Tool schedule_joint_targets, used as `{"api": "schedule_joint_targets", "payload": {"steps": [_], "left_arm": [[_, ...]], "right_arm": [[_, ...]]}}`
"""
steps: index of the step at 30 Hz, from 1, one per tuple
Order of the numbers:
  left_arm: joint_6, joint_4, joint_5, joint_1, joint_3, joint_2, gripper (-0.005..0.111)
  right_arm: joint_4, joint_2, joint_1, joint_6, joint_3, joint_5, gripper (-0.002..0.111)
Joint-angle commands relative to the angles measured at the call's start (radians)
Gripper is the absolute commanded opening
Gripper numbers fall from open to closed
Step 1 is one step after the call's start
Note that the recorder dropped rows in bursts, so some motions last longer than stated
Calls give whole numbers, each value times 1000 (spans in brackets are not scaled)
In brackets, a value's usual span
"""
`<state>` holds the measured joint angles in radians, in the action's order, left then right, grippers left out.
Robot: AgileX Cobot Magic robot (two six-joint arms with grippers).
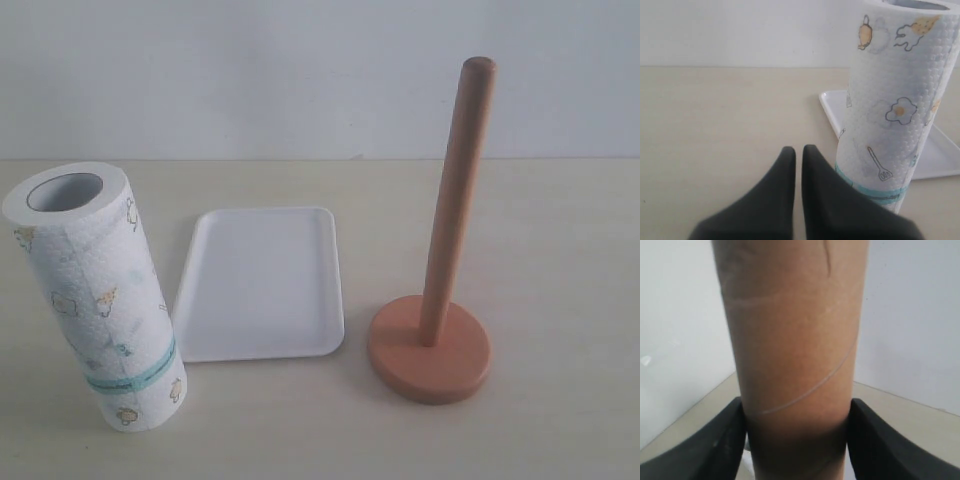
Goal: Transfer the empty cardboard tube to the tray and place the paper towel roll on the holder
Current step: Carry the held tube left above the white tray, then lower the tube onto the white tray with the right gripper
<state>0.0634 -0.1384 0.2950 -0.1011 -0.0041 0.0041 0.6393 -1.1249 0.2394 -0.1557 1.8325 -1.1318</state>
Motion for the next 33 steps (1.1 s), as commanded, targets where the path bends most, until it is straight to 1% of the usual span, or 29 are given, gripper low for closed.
{"api": "schedule_joint_targets", "payload": {"steps": [1, 4, 8, 10, 12, 15, 17, 18, 24, 28, 30, 33], "left_arm": [[-1, 3, -3, 3, 4, -4, 4], [-1, 3, -3, 3, 4, -4, 4], [-1, 3, -3, 3, 4, -4, 4], [-1, 3, -3, 3, 4, -4, 4], [-1, 3, -3, 3, 4, -4, 4], [-1, 3, -3, 3, 4, -4, 4], [-1, 3, -3, 3, 4, -4, 4], [-1, 3, -3, 3, 4, -4, 4], [-1, 3, -3, 3, 4, -4, 4], [-1, 3, -3, 3, 4, -4, 4], [-1, 3, -3, 3, 4, -4, 4], [-1, 3, -3, 3, 4, -4, 4]], "right_arm": [[128, -39, 21, -47, 5, -8, 0], [124, -55, 106, -52, 5, 40, 0], [-5, -97, 272, 1, 5, 130, 0], [-122, -131, 370, 51, 5, 166, 0], [-286, -177, 459, 138, 5, 204, 0], [-514, -255, 550, 277, 5, 238, 0], [-574, -324, 583, 319, 5, 252, 0], [-574, -350, 586, 321, 8, 259, 0], [-573, -532, 585, 374, 116, 219, 0], [-575, -603, 585, 396, 191, 203, 0], [-594, -652, 585, 416, 236, 161, 0], [-602, -707, 585, 443, 254, 139, 0]]}}
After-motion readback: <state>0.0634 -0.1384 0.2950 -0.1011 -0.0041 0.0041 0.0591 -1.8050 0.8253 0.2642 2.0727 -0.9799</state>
